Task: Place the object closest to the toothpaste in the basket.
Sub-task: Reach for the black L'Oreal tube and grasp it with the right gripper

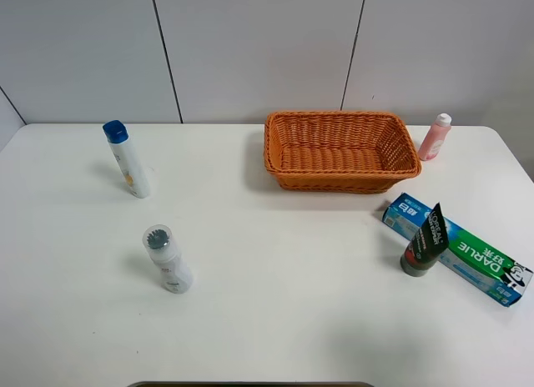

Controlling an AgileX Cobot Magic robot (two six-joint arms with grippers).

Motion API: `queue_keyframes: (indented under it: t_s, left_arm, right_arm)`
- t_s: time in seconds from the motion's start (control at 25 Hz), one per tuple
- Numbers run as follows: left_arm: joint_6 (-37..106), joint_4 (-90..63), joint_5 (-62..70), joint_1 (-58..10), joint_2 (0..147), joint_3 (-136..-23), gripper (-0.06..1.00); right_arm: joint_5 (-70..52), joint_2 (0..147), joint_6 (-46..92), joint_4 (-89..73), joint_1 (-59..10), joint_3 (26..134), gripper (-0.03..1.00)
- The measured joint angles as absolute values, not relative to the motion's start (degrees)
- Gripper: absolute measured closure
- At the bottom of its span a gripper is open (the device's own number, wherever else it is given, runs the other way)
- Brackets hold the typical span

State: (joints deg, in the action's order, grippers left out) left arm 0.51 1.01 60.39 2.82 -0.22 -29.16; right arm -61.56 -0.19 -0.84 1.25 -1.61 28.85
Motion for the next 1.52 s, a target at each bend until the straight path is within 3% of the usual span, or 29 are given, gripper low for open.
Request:
queue_keyframes:
  t_s: [1.52]
  left_arm:
    - [0.5, 1.0, 60.4, 2.8, -0.2, -29.2, 0.0]
  right_arm:
    - [-61.6, 0.9, -1.3, 1.3, -1.6, 32.1, -0.02]
